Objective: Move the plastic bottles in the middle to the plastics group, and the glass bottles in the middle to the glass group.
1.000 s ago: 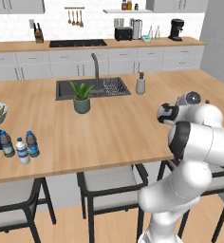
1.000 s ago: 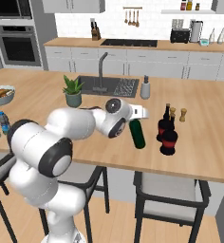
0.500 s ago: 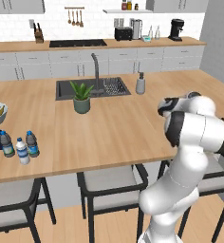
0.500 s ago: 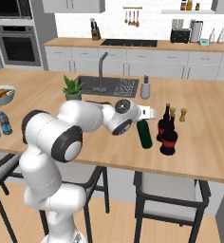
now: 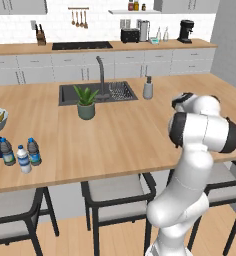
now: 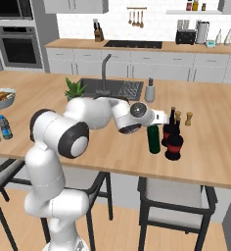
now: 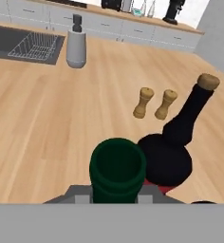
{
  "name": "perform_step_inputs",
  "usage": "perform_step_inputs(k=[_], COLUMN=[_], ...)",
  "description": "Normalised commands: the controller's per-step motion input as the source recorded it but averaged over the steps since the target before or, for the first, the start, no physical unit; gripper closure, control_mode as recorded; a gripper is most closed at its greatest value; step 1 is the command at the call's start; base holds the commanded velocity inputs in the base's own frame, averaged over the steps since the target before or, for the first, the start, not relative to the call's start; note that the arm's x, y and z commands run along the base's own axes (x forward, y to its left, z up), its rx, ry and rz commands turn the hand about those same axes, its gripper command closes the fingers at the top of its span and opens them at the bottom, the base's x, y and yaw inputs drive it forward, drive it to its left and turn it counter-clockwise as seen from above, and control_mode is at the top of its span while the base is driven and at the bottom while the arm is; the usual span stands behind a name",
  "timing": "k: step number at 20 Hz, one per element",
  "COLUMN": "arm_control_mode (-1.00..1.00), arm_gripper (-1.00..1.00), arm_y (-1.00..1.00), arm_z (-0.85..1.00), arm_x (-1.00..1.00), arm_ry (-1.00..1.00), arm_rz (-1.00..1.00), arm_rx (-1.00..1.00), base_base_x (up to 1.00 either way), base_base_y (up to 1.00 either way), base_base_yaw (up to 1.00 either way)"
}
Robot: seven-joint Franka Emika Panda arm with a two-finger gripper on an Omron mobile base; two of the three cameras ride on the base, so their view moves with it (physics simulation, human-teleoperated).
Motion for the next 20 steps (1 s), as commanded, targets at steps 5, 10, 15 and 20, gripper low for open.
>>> perform_step_inputs(k=[5,10,15,20], arm_control_mode=[-1.00,-1.00,-1.00,-1.00], arm_gripper=[1.00,1.00,1.00,-1.00], arm_y=[-0.15,0.03,0.13,0.12], arm_z=[-0.36,-0.37,-0.30,-0.27], arm_x=[0.00,-0.01,0.00,0.00], arm_ry=[0.00,0.00,0.00,0.00], arm_rz=[0.00,0.00,0.00,0.00], arm_rx=[0.08,0.02,0.00,0.00], base_base_x=[0.00,0.00,0.00,0.00], base_base_y=[0.00,0.00,0.00,0.00], base_base_yaw=[0.00,0.00,0.00,0.00])
